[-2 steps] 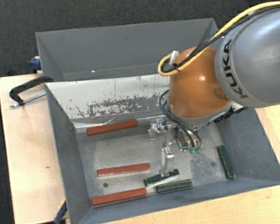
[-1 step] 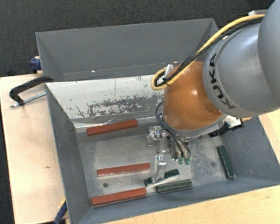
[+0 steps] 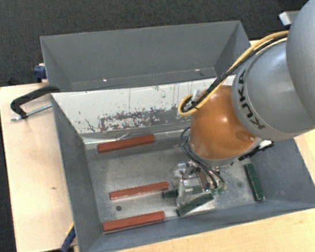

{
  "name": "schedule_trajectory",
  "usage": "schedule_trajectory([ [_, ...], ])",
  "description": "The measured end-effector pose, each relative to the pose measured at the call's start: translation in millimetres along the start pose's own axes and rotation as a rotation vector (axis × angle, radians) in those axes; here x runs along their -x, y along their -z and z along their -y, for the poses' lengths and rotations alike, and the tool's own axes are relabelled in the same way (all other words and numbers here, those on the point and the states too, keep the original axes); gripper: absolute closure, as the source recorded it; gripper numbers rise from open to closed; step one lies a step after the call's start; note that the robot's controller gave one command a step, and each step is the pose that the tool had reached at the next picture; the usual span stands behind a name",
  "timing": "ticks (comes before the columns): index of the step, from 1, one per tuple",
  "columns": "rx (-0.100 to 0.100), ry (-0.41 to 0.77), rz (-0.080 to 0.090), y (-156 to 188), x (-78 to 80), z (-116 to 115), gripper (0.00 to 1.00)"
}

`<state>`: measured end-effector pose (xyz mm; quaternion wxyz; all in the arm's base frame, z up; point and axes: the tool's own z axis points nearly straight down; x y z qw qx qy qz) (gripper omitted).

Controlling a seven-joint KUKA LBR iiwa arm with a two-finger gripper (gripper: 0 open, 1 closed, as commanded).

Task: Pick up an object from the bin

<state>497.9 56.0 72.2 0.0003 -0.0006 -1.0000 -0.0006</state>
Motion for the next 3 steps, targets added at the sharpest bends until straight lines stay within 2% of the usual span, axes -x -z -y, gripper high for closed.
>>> schedule_trajectory([
  [2, 0.000, 0.001, -0.001, 2, -0.2, 0, 1.00],
  [3, 0.001, -0.039, 0.013, 32, 22.3, 1, 1.00],
])
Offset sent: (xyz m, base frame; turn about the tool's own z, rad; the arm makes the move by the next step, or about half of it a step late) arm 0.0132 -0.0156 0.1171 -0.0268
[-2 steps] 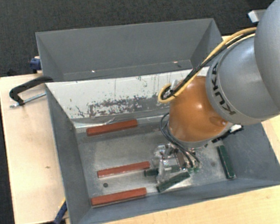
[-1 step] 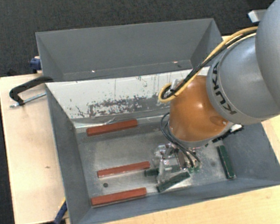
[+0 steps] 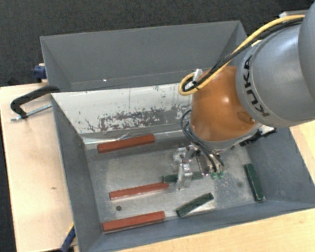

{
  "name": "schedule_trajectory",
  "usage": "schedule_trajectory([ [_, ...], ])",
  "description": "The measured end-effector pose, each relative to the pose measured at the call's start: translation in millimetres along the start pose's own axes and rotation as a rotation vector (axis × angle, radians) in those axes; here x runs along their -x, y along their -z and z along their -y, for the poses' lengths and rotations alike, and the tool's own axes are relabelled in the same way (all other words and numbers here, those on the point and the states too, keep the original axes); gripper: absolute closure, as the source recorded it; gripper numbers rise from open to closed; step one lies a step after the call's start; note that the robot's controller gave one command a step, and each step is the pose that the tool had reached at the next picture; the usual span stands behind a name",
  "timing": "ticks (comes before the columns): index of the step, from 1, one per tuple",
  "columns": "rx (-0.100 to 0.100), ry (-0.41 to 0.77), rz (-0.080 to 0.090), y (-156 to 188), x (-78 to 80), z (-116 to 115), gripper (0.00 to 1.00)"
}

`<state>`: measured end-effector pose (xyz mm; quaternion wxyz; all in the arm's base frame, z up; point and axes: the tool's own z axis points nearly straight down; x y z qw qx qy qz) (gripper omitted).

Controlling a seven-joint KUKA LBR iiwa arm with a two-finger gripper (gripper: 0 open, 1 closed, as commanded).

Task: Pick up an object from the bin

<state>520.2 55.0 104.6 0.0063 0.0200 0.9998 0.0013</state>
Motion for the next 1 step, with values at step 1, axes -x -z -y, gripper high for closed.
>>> schedule_trajectory([
  [1, 0.000, 0.042, 0.001, 176.6, -25.7, -23.0, 1.00],
])
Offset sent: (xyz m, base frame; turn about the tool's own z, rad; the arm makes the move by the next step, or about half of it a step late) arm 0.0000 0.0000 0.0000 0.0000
